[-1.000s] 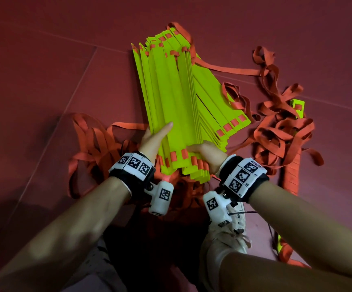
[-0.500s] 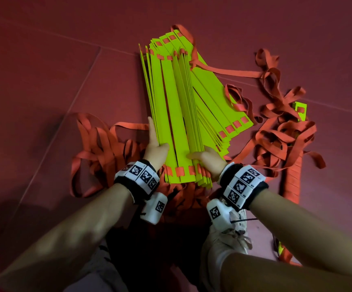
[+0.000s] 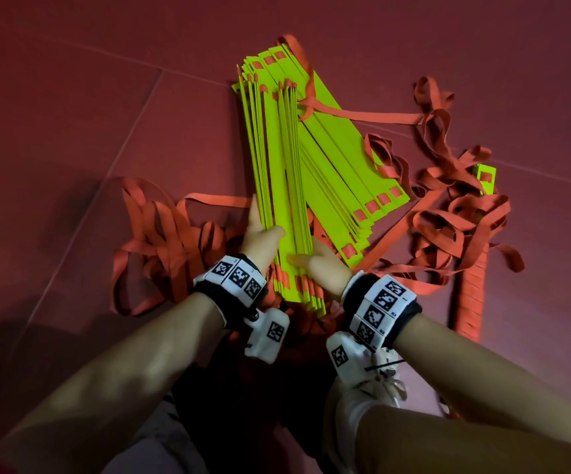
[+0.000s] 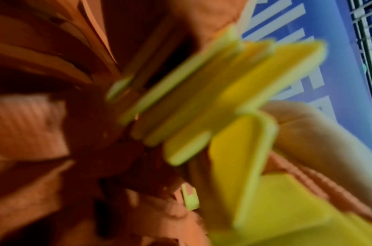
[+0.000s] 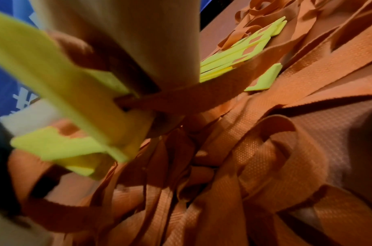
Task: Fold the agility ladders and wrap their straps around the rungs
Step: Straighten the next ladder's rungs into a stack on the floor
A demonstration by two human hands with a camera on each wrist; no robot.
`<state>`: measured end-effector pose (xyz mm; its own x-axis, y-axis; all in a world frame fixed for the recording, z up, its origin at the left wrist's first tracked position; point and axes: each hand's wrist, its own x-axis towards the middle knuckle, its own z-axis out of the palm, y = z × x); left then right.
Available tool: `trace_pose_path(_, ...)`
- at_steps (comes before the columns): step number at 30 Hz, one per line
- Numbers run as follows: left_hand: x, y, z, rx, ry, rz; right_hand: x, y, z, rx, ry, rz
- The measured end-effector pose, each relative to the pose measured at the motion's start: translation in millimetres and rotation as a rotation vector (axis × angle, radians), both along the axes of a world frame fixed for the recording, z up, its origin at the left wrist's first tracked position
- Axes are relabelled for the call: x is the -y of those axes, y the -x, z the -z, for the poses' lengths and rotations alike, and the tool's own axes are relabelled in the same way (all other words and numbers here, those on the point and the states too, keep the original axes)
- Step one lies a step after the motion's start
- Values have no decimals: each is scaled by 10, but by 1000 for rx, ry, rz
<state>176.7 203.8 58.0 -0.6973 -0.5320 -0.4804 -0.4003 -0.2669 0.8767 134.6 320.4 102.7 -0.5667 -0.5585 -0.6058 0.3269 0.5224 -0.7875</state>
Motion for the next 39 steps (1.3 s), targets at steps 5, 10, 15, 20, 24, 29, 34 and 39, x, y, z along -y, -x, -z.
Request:
trace_pose_path(5, 49, -79, 46, 26, 73, 40, -132, 68, 46, 48, -72, 54)
trace_pose_path(10, -7, -99, 56, 35, 214, 101, -151, 55, 101, 79, 10, 121)
trace_pose_path(15, -86, 42, 40, 41, 29, -20, -50, 53, -41, 58, 17, -83)
trace_pose_path(20, 8, 38, 94, 57, -57, -102, -88, 99, -180, 33, 1, -137)
trace_pose_path(24, 56, 29, 100, 35, -97, -103, -58, 42, -161, 16, -25, -87)
trace_pose_path(29, -26, 107, 14, -41, -84, -93, -31, -61, -81, -53, -172, -24)
trace_pose_path(34, -59, 104, -52, -46, -40, -63, -14, -15, -86, -45, -150, -65)
trace_pose_path(39, -18, 110, -128, -50, -2, -28, -40, 101, -116, 20, -113, -58)
